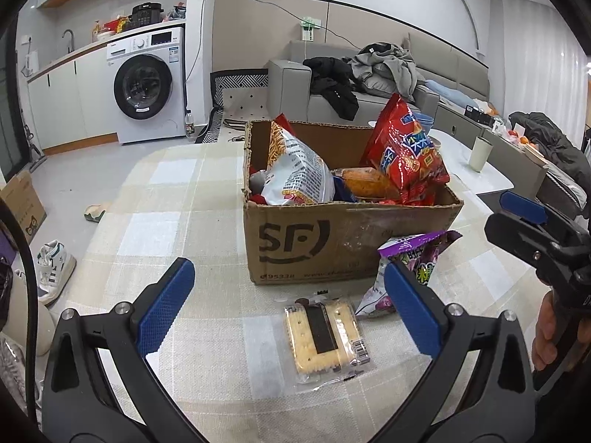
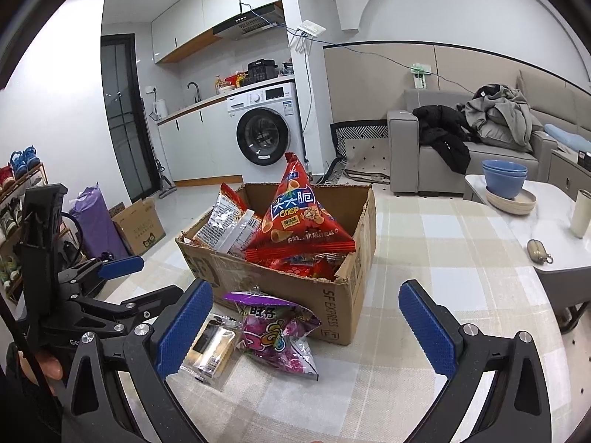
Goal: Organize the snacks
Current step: 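Move both grippers back toward the purple candy bag and cracker packet, then grasp the purple candy bag with the right gripper while the left grasps the cracker packet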
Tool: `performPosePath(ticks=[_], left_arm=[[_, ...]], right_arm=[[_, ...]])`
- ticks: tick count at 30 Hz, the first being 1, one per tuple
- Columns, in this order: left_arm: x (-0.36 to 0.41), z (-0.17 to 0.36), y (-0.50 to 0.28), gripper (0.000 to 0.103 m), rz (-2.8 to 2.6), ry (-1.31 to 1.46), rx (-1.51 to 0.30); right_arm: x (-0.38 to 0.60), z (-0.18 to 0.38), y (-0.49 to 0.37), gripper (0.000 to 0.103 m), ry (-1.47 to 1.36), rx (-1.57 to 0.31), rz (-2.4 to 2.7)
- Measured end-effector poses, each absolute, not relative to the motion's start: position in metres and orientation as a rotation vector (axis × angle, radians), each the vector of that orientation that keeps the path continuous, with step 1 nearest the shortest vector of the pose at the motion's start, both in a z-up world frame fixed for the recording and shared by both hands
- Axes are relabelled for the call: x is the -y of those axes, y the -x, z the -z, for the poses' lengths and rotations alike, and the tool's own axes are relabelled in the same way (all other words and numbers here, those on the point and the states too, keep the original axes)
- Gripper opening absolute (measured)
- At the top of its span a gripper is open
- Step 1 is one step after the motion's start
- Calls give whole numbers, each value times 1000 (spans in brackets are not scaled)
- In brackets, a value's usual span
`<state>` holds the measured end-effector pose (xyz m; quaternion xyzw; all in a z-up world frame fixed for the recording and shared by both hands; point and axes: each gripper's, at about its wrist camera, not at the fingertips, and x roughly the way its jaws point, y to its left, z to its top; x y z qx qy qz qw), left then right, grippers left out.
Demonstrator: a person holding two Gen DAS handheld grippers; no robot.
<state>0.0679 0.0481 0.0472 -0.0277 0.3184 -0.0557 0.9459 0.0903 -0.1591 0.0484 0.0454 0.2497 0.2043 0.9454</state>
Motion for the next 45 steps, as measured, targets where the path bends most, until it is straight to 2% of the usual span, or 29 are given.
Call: performPosePath(ticks=[13, 27, 42, 45], left_arm=[[-44, -38, -69, 102, 113, -21, -693], [-78, -29, -86, 102, 60, 34, -748], [-73, -20, -87, 102, 62, 37, -778], [-71, -17, -88, 102, 70, 35, -786]], right_arm=[[153, -20, -109, 102, -111, -662, -400], [122, 12, -121, 102, -77, -778, -414], [112, 25, -129, 78, -86, -803, -396], [110, 25, -128, 70, -84, -801, -410]])
